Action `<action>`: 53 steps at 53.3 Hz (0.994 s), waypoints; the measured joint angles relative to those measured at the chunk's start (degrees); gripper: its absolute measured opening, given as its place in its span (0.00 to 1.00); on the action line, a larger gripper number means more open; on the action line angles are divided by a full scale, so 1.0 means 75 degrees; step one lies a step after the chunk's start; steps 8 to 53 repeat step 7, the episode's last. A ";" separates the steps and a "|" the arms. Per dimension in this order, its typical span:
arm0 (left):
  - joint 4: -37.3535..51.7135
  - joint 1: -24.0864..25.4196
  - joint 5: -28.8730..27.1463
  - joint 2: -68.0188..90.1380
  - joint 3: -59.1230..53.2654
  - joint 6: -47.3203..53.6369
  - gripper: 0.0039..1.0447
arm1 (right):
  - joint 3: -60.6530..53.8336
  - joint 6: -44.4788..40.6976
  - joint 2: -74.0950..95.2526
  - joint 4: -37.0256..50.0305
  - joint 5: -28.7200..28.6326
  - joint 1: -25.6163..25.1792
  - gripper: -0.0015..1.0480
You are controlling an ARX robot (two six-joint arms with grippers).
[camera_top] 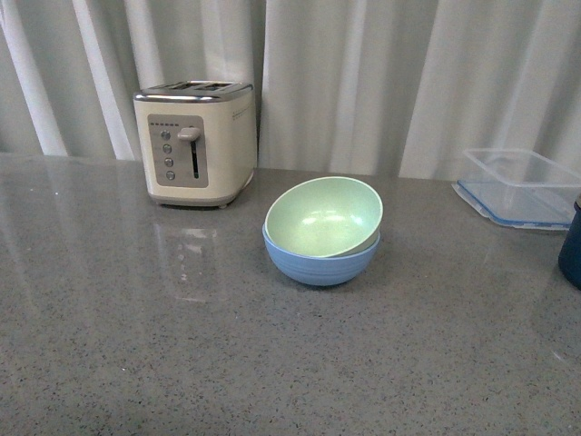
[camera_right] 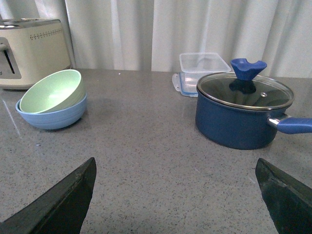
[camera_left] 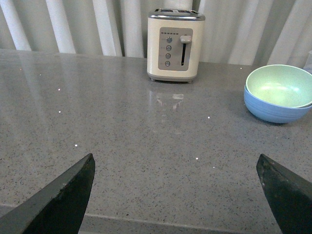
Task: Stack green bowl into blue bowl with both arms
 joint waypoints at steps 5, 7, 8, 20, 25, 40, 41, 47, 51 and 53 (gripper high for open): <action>0.0000 0.0000 -0.0003 0.0000 0.0000 0.0000 0.94 | 0.0000 0.0000 0.0000 0.0000 0.0000 0.0000 0.90; 0.0000 0.0000 -0.0003 0.0000 0.0000 0.0000 0.94 | 0.0000 0.0000 0.0000 0.0000 0.0003 0.0000 0.90; 0.0000 0.0000 -0.0003 0.0000 0.0000 0.0000 0.94 | 0.0000 0.0000 0.0000 0.0000 0.0003 0.0000 0.90; 0.0000 0.0000 -0.0003 0.0000 0.0000 0.0000 0.94 | 0.0000 0.0000 0.0000 0.0000 0.0003 0.0000 0.90; 0.0000 0.0000 -0.0003 0.0000 0.0000 0.0000 0.94 | 0.0000 0.0000 0.0000 0.0000 0.0003 0.0000 0.90; 0.0000 0.0000 -0.0003 0.0000 0.0000 0.0000 0.94 | 0.0000 0.0000 0.0000 0.0000 0.0003 0.0000 0.90; 0.0000 0.0000 -0.0003 0.0000 0.0000 0.0000 0.94 | 0.0000 0.0000 0.0000 0.0000 0.0003 0.0000 0.90; 0.0000 0.0000 -0.0003 0.0000 0.0000 0.0000 0.94 | 0.0000 0.0000 0.0000 0.0000 0.0003 0.0000 0.90; 0.0000 0.0000 -0.0003 0.0000 0.0000 0.0000 0.94 | 0.0000 0.0000 0.0000 0.0000 0.0003 0.0000 0.90; 0.0000 0.0000 -0.0003 0.0000 0.0000 0.0000 0.94 | 0.0000 0.0000 0.0000 0.0000 0.0003 0.0000 0.90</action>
